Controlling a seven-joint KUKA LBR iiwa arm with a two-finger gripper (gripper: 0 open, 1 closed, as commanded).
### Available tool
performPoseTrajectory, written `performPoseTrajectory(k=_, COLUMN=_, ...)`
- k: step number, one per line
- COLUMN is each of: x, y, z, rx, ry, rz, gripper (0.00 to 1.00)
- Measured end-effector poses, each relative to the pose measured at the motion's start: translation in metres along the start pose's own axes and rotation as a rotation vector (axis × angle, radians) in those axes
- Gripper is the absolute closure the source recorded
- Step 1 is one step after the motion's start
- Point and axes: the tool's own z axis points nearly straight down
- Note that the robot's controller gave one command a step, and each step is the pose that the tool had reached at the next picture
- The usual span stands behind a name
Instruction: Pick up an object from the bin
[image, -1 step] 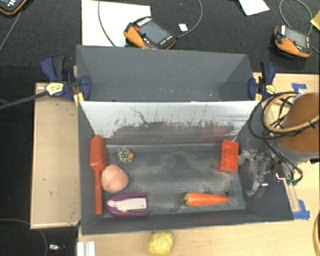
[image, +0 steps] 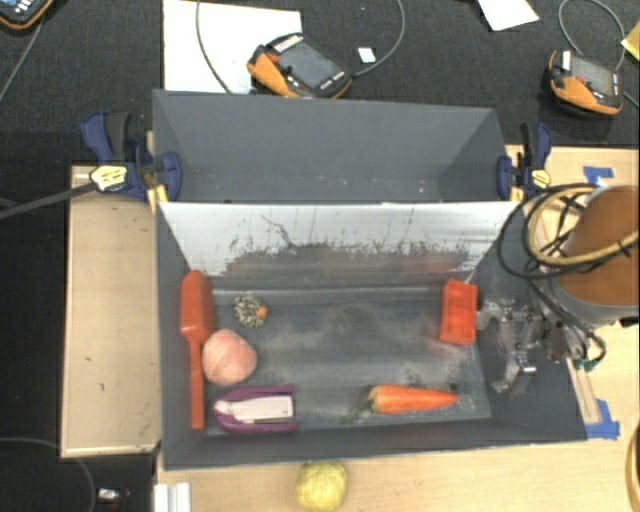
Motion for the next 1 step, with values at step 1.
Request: performPoseTrajectory(k=1, x=-0.0097, y=0.0219, z=-0.0837, rx=0.0, ry=-0.001, rz=0.203, gripper=0.0)
